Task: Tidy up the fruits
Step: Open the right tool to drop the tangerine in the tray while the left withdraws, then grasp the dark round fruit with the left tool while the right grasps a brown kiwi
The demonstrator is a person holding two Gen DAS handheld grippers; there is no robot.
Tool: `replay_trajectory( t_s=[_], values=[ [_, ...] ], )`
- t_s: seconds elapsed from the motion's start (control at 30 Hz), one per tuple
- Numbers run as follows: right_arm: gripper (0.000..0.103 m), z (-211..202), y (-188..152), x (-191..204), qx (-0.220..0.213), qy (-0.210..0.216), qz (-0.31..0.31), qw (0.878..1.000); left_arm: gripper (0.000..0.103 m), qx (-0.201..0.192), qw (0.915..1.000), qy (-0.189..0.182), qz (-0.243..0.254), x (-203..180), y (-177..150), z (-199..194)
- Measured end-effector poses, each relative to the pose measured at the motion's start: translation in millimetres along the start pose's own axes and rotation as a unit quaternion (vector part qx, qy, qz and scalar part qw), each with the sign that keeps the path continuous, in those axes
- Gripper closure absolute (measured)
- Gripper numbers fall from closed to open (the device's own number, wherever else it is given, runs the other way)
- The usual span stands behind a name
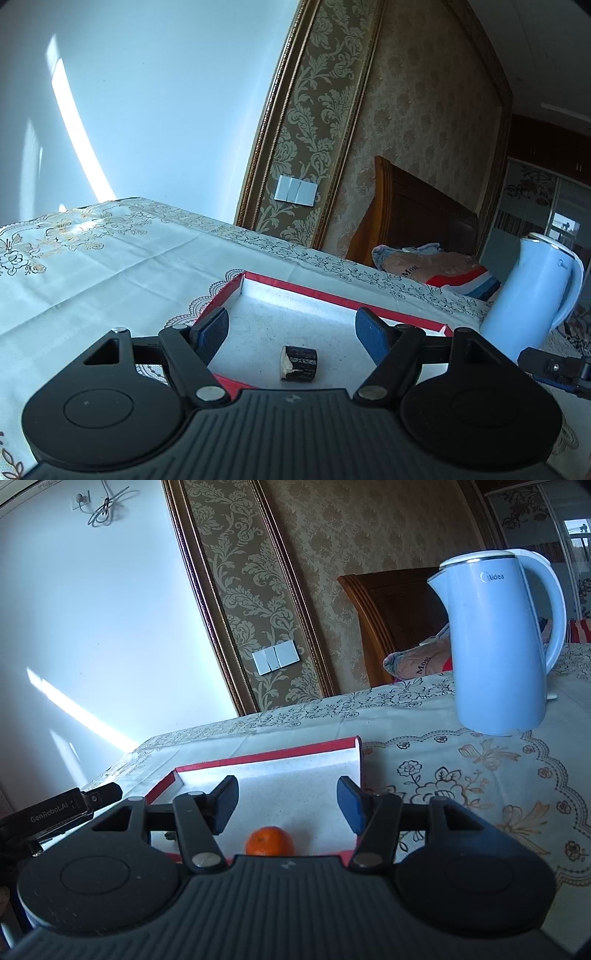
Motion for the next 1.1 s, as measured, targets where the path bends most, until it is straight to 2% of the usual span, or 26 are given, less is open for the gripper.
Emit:
replay_trajectory(
  t_s=[0.07, 0.17, 0.37, 0.47, 0.63, 0.67, 0.87, 1.1],
  values=[
    [0.046, -14, -11, -6, 0.012, 0.003, -0.013, 1.0, 0.02, 0.017, 0.9998, -0.001, 0.014, -2, -8, -10],
    [0.046, -33, -30, -11, 0.033, 0.013, -0.027, 0.999, 0.02, 0.035, 0.999, -0.007, 0.027, 1, -23, -26],
    [0.046, -67, -70, 0, 0.067, 0.038, -0.08, 0.994, 0.02, 0.045, 0.9985, -0.004, 0.031, 15, -40, -52],
    [0.046, -71, -81, 10, 0.078, 0.042, -0.11, 0.99, 0.02, 0.056, 0.9979, 0.006, 0.033, 18, -46, -58],
    [0.047, -63, -91, 22, 0.096, 0.027, -0.139, 0.985, 0.02, 0.067, 0.9947, 0.015, 0.077, 9, -53, -64],
    [0.048, -60, -92, 23, 0.101, 0.026, -0.14, 0.985, 0.02, 0.069, 0.9937, 0.018, 0.086, 7, -55, -63],
    [0.075, -45, -97, 30, 0.131, 0.03, -0.156, 0.979, 0.02, 0.104, 0.9891, 0.026, 0.101, 6, -63, -56],
    [0.075, -42, -97, 31, 0.129, 0.029, -0.146, 0.98, 0.02, 0.134, 0.9861, 0.026, 0.096, 5, -64, -41]
  ],
)
Point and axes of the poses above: each gripper's, at about its wrist camera, not at the fingertips, and z roughly the way its jaws point, x to its left, y to its top, the point moved 5 cm from there along z, roughly the way its jaws point, and after that the axes turned 10 degrees about -y, right-handed, at the moved point
